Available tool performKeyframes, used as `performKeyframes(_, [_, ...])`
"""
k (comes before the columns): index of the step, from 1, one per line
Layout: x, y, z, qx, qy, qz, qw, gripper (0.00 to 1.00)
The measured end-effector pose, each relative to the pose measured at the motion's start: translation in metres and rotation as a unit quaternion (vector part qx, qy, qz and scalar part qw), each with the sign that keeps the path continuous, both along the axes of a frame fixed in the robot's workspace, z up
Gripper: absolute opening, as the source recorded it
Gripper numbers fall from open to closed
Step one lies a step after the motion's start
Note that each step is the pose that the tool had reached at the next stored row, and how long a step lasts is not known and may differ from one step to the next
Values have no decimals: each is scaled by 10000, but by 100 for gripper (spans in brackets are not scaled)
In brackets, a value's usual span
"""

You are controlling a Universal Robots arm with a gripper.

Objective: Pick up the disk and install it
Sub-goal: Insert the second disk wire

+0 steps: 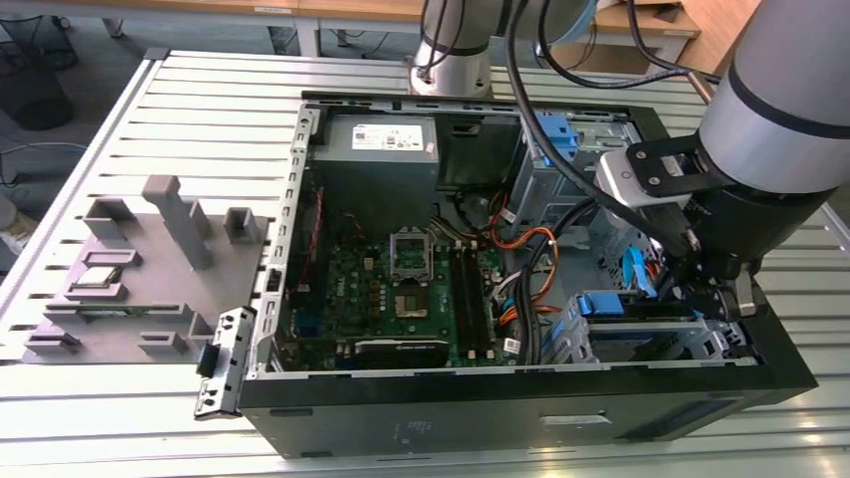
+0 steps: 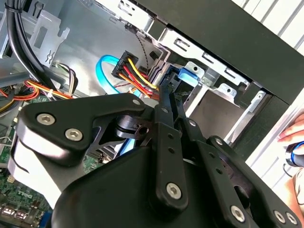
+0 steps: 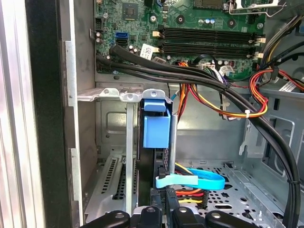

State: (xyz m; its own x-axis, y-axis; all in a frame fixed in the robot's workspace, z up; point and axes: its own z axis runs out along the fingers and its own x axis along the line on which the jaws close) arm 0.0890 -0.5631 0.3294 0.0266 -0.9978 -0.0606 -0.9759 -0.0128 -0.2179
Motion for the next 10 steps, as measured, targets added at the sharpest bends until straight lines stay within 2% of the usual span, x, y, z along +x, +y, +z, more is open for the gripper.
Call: performKeyframes(10, [2,0,-35,-4,0,-1,10000,16])
